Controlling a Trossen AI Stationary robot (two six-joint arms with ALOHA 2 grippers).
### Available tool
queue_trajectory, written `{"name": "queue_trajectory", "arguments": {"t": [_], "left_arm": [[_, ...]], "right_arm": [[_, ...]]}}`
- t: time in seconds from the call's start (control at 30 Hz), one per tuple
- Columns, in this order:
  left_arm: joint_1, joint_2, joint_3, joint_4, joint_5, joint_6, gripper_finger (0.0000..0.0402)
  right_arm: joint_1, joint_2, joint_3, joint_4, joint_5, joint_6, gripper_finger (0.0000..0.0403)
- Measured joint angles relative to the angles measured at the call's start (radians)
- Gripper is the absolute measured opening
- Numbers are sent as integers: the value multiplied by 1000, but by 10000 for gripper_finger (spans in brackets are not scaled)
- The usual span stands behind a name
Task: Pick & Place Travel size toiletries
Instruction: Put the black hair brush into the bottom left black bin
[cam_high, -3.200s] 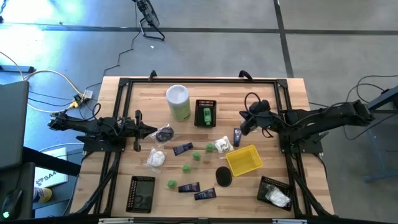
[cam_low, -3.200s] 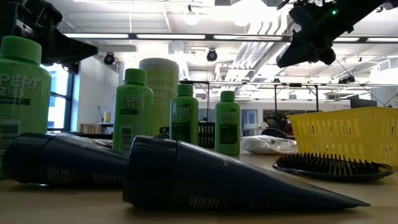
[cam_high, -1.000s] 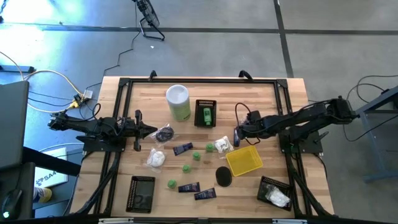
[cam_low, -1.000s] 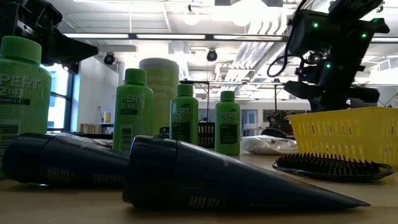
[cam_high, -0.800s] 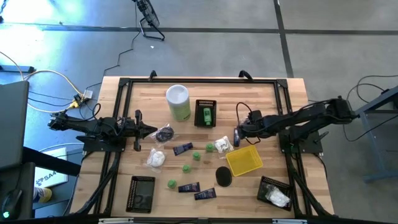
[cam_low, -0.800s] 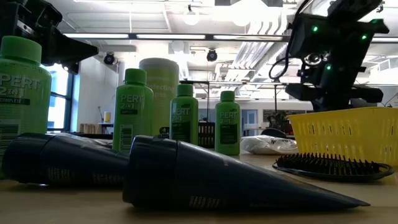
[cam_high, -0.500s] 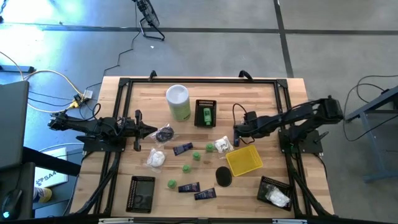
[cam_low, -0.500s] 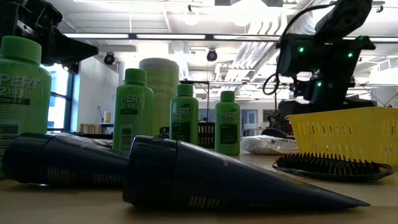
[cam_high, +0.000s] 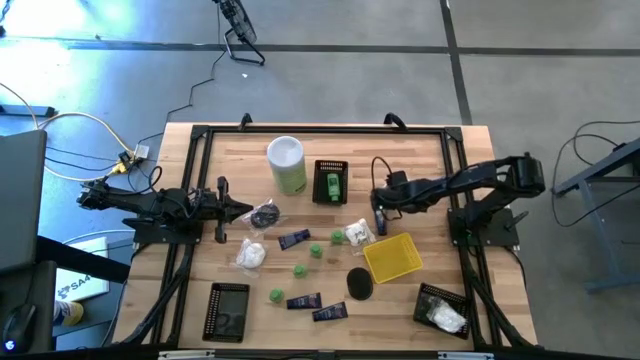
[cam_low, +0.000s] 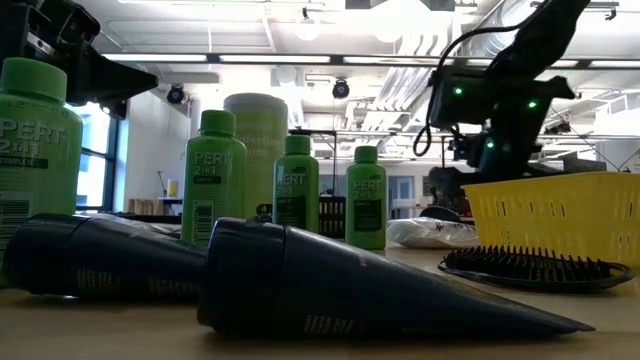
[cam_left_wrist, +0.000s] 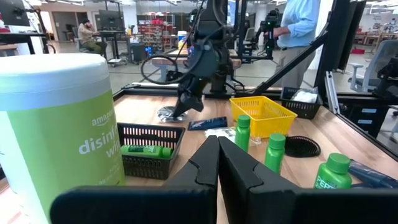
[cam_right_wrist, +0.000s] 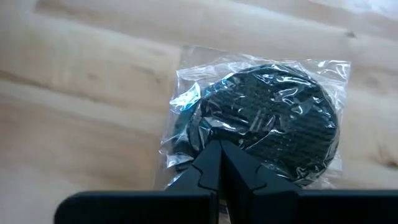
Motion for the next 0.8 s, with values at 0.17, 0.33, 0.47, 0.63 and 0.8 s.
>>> {"name": "queue_trajectory", "arguments": {"t": [0.17, 0.33, 0.47, 0.63, 0.8], "left_arm": [[0, 0, 0, 0, 2, 0, 3], [0, 0, 0, 0, 2, 0, 3], [0, 0, 0, 0, 1, 0, 3], [0, 0, 0, 0, 1, 0, 3], [0, 0, 0, 0, 0, 0, 3]], "right_arm": [[-57, 1, 0, 84, -9, -97, 2], [-65, -12, -2, 101, -9, -150, 2], [-40, -69, -2, 134, 12, -178, 2], [-19, -141, -1, 137, 14, -245, 2], [-10, -152, 0, 131, -92, -358, 2]]}}
